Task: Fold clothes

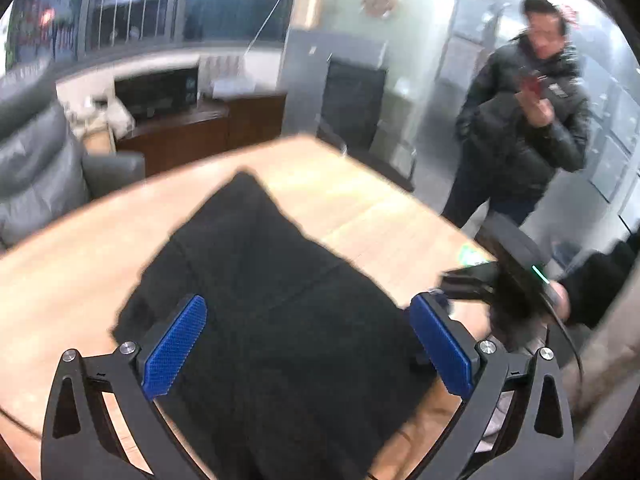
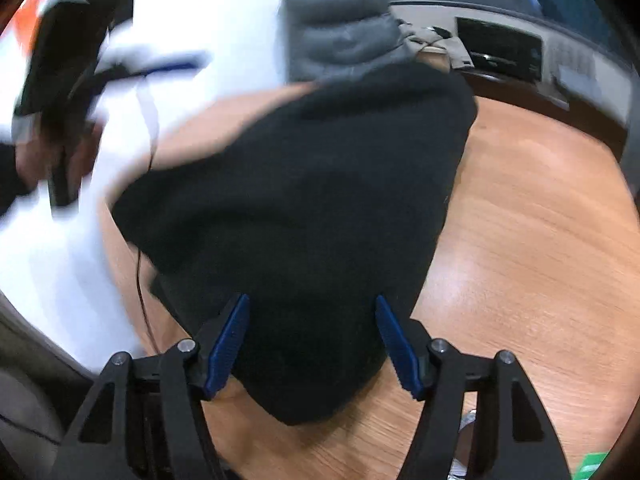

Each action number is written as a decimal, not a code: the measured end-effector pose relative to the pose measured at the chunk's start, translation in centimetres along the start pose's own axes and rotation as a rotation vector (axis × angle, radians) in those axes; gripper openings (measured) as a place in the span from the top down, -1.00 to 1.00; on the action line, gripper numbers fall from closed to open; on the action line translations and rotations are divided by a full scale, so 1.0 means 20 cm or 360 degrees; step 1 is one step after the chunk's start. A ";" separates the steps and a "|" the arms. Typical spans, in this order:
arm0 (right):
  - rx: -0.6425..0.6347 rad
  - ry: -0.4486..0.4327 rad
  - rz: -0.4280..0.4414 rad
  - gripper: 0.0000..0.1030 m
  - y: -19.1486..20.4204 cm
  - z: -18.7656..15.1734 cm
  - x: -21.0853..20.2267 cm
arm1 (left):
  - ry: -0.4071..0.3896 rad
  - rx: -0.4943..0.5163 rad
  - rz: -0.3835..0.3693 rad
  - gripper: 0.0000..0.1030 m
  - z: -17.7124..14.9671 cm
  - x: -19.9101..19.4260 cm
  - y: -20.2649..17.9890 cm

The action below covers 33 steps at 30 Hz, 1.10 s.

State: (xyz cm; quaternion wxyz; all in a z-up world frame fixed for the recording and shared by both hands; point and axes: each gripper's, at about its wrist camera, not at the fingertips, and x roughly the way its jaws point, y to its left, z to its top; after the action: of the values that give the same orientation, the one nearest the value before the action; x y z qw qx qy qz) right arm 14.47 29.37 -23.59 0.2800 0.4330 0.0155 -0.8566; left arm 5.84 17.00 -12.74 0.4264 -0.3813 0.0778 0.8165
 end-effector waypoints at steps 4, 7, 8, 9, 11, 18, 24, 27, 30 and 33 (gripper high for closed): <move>0.0033 0.0086 -0.0075 -0.34 -0.01 -0.10 0.02 | 0.0210 0.0182 0.0071 -0.99 -0.26 0.24 -0.03; 0.0036 0.0108 -0.0062 -0.29 -0.01 -0.11 -0.02 | 0.0083 0.0258 0.0145 -1.00 -0.43 0.18 -0.05; 0.0028 0.0094 -0.0048 -0.25 0.00 -0.08 -0.04 | 0.0083 0.0225 0.0141 -0.99 -0.44 0.17 -0.03; 0.0043 0.0030 -0.0003 -0.21 -0.01 -0.03 -0.09 | 0.0088 0.0232 0.0145 -0.99 -0.44 0.16 -0.03; 0.0071 -0.0097 0.0089 -0.21 -0.03 0.08 -0.19 | 0.0109 0.0242 0.0139 -1.00 -0.43 0.15 -0.03; 0.0007 -0.0142 0.0460 -0.26 -0.20 0.51 -0.04 | 0.0070 0.0135 0.0100 -0.99 -0.30 0.01 0.00; -0.0038 0.0124 0.0688 -0.26 -0.22 0.91 0.45 | 0.0134 0.0198 0.0153 -1.00 -0.45 0.06 -0.05; -0.0096 0.0416 0.0557 -0.30 -0.14 0.95 0.77 | 0.0098 0.0151 0.0180 -1.00 -0.49 0.04 -0.05; -0.0105 0.0567 0.0516 -0.47 -0.07 0.95 0.96 | 0.0058 0.0074 0.0200 -1.00 -0.53 0.02 -0.03; -0.0084 0.0548 0.0552 -0.47 -0.08 0.97 0.94 | 0.0078 0.0003 0.0165 -1.00 -0.52 -0.02 -0.01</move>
State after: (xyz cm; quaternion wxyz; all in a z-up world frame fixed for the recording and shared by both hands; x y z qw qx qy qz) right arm -9.32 16.62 -25.99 0.4274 0.5612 0.0108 -0.7087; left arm 11.92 12.13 -19.67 0.3820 -0.3963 0.1088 0.8278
